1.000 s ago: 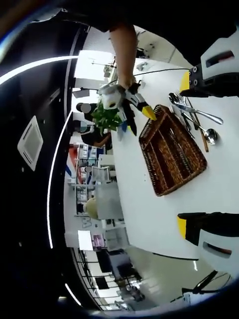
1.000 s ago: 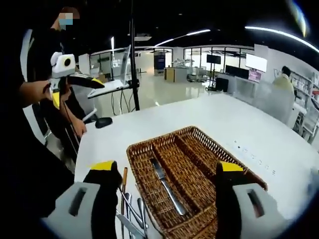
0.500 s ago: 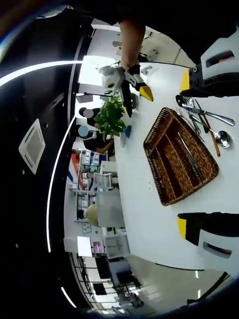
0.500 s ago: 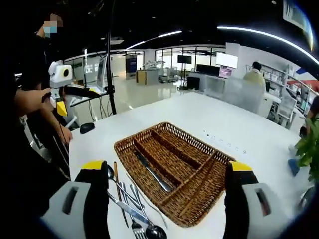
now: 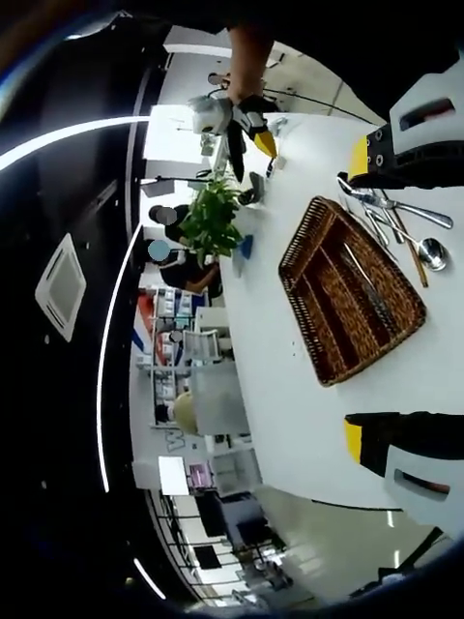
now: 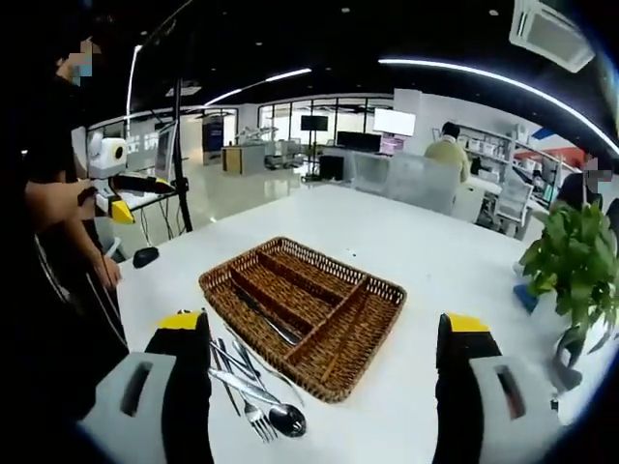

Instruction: Arrange the knives, forks, and spoons in their matching storage slots by inserting each utensil handle-first until every utensil is classified and aligned in the correct compartment

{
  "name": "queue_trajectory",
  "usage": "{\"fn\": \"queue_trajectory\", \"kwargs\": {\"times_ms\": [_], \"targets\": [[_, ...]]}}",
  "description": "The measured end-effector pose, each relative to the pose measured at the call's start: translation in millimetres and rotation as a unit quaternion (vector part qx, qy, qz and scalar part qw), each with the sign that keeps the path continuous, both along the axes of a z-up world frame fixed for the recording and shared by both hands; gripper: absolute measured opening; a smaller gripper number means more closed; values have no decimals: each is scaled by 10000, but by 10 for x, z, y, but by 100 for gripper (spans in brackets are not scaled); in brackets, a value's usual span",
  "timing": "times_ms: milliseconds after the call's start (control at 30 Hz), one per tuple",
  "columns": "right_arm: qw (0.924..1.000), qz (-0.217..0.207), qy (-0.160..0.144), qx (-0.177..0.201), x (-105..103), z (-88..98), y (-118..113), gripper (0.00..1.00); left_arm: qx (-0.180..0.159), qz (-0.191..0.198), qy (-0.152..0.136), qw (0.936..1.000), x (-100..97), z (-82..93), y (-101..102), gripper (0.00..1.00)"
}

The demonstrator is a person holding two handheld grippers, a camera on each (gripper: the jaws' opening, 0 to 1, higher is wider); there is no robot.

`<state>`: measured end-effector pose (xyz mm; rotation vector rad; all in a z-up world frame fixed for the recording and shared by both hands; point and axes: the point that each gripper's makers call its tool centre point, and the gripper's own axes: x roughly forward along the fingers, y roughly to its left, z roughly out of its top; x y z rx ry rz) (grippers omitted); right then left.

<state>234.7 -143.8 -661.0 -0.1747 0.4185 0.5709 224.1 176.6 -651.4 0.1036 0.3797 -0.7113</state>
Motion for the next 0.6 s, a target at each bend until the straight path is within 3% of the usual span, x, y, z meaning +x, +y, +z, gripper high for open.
{"fn": "queue_trajectory", "kwargs": {"times_ms": [167,267,433,600], "targets": [[9998,-162,146,25,-52,-96,-112,99,55,114,276,9995,-43,-163,69,100],[9995,-211,215,14,-84,-148,-165,99,280,216,150,9993,-31,-177,135,100],[9994,-263,228,-80,-127,-177,-260,99,192,239,132,9994,5,-134,151,100],[9994,-274,170,-94,-111,-149,-288,99,244,132,16,9996,6,-43,42,100]]}}
